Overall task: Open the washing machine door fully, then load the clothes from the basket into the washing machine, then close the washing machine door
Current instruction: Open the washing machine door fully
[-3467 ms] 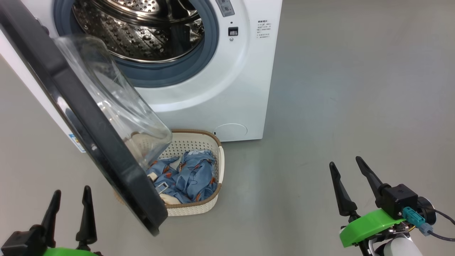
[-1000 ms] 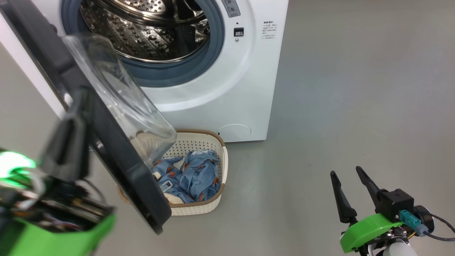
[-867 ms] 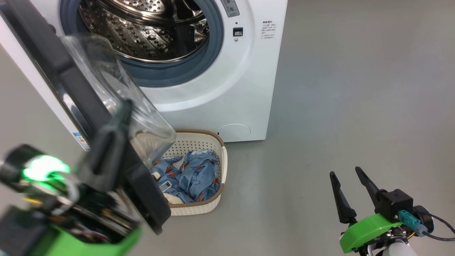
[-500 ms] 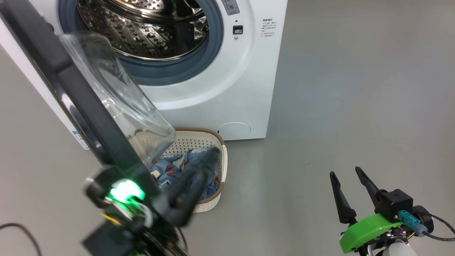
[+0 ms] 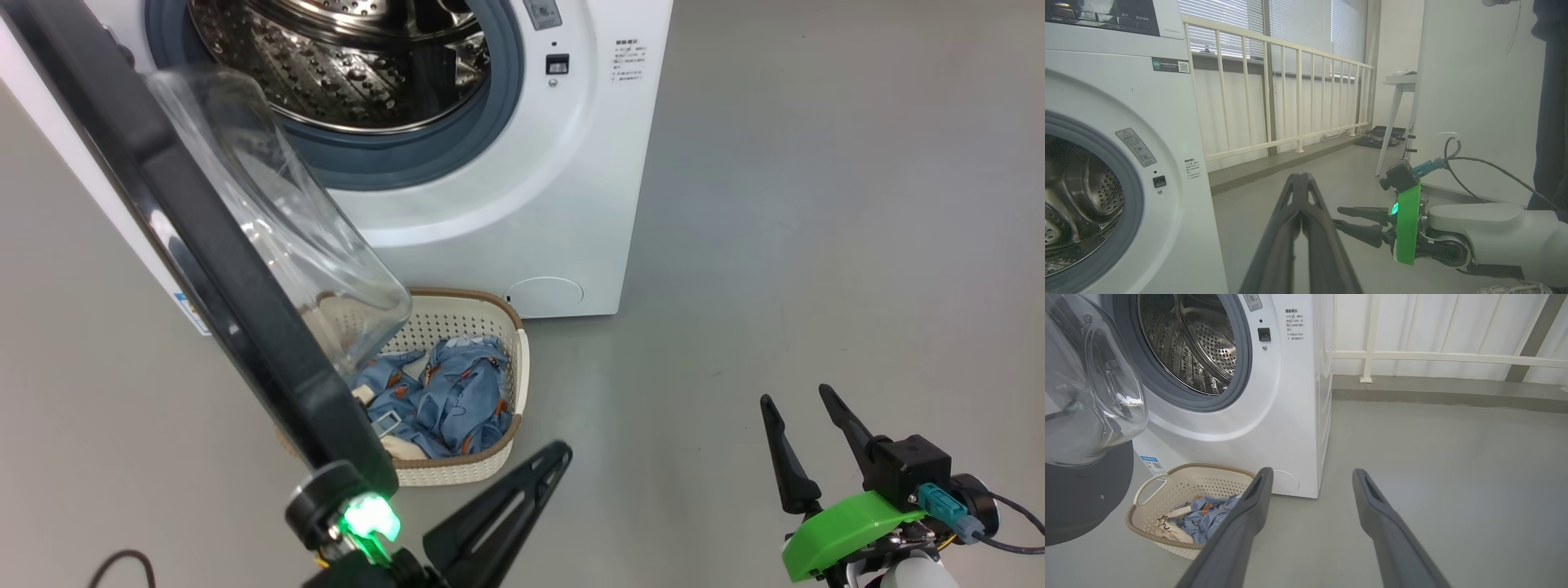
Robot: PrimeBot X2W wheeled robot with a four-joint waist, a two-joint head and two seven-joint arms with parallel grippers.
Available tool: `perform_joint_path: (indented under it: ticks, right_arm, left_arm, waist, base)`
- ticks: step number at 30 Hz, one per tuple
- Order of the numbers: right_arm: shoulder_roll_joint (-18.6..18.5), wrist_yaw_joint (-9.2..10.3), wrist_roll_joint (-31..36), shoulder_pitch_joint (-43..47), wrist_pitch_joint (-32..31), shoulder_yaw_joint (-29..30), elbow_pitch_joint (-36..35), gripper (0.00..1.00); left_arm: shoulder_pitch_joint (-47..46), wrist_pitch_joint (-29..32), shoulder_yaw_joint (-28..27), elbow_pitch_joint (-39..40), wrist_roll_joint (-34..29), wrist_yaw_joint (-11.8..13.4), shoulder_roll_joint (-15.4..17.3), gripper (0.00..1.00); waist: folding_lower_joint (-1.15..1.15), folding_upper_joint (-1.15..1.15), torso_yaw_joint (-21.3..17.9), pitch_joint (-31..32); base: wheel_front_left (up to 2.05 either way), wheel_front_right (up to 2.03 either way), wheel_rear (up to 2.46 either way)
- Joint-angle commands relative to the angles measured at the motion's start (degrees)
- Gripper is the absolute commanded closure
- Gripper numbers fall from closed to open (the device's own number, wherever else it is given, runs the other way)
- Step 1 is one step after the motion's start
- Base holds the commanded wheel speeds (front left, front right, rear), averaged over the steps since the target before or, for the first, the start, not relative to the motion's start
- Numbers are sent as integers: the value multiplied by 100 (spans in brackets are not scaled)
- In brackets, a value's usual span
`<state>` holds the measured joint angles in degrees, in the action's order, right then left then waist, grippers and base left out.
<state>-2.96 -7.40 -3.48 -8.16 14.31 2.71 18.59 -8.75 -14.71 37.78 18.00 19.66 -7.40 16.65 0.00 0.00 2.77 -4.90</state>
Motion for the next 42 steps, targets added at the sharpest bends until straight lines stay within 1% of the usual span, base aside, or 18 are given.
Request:
perform_joint_path:
  ticks: [1, 6, 11, 18, 21, 37, 42]
  right_arm:
    - [8, -9, 32, -128, 69, -122, -118, 0]
    - [8, -9, 21, -145, 69, -125, -119, 0]
    - [8, -9, 0, -154, 69, -122, -104, 0]
    - [8, -9, -15, -177, 69, -131, -106, 0]
    - [8, -9, -16, -190, 69, -138, -107, 0]
    - [8, -9, -120, -228, 69, -193, -48, 0]
    - [8, -9, -132, -205, 69, -184, -45, 0]
  left_arm:
    - [-54, -29, -135, 43, 21, -9, 66, 100]
    - [17, -29, -93, -150, 52, -9, 36, 100]
    - [130, -29, -297, -450, 96, 33, -26, 100]
    - [224, -29, -501, -670, 128, 79, -98, 100]
    - [241, -29, -680, -848, 249, 93, -170, 100]
    - [-52, -29, -1167, -1602, 305, 77, -346, 100]
    - [-83, -29, -1288, -1712, 299, 65, -404, 100]
  waist:
    - [0, 0, 2, -15]
    - [0, 0, 11, -52]
    - [0, 0, 13, -67]
    - [0, 0, 21, -111]
    - [0, 0, 24, -118]
    - [0, 0, -84, -142]
    - [0, 0, -88, -134]
  base:
    - [0, 0, 0]
    - [0, 0, 0]
    - [0, 0, 0]
    - [0, 0, 0]
    - [0, 0, 0]
    - [0, 0, 0]
    - [0, 0, 0]
